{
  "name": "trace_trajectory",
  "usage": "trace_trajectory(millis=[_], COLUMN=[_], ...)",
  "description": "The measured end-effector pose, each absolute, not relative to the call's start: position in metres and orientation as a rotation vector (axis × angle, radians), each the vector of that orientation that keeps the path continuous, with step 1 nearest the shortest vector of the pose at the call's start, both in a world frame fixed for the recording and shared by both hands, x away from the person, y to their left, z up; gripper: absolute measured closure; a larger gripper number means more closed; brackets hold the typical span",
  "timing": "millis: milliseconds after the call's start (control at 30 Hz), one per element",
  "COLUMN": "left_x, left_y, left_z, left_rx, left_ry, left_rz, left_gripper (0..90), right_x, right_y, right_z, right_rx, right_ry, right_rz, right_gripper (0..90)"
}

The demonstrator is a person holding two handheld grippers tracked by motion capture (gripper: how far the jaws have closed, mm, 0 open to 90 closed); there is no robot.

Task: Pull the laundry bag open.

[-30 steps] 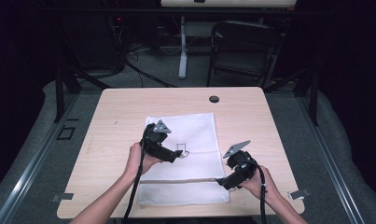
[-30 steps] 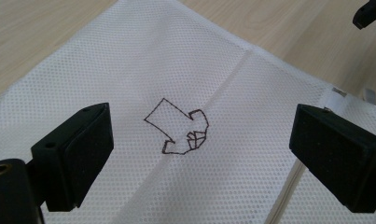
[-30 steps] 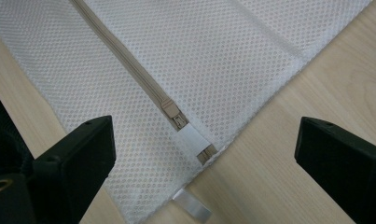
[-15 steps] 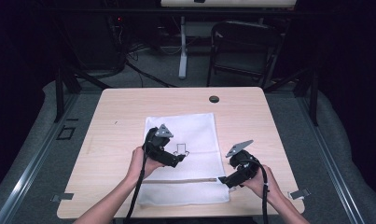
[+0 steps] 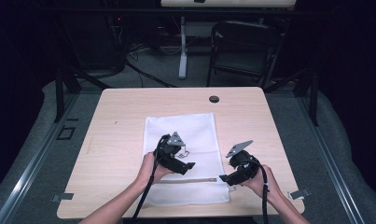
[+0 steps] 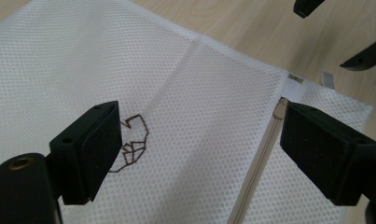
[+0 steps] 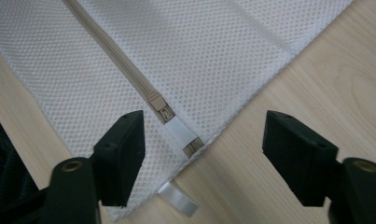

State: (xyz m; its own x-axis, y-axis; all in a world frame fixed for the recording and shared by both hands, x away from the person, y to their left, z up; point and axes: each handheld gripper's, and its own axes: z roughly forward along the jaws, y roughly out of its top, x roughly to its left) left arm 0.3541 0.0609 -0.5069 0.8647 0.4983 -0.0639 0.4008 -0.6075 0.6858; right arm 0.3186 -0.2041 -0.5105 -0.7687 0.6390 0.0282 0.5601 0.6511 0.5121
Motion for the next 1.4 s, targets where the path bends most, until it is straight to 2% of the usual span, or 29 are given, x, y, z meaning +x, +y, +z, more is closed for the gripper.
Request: trace_trajectory(millis=[167, 433, 667, 833, 933, 1033, 1400], left_x=[0.351, 0.346, 0.345, 0.342, 0.34, 0.339, 0.34], left_y=[0.048, 0.031, 0.02, 0.009, 0.003, -0.003, -0.018], left_z=[-0.515, -0.526, -0.534, -0.54, -0.544, -0.548, -0.564], left_rx=[2.324, 2.365, 2.374, 2.393, 2.413, 2.432, 2.484], left_ry=[0.595, 0.522, 0.462, 0.41, 0.385, 0.357, 0.324], left_rz=[0.138, 0.072, 0.021, -0.026, -0.049, -0.073, -0.076], left_gripper=[16.3, 25.4, 36.9, 46.2, 54.5, 59.2, 70.7], right_x=[0.32, 0.32, 0.32, 0.321, 0.321, 0.322, 0.327], right_y=[-0.203, -0.199, -0.197, -0.194, -0.19, -0.189, -0.189], right_z=[-0.514, -0.52, -0.525, -0.53, -0.535, -0.538, -0.547], right_rx=[0.991, 0.974, 0.976, 0.973, 0.978, 0.98, 1.028], right_ry=[2.717, 2.748, 2.76, 2.775, 2.781, 2.779, 2.815], right_rz=[0.748, 0.723, 0.717, 0.696, 0.675, 0.663, 0.666], right_gripper=[47.0, 71.3, 83.7, 89.4, 90.0, 90.0, 90.0])
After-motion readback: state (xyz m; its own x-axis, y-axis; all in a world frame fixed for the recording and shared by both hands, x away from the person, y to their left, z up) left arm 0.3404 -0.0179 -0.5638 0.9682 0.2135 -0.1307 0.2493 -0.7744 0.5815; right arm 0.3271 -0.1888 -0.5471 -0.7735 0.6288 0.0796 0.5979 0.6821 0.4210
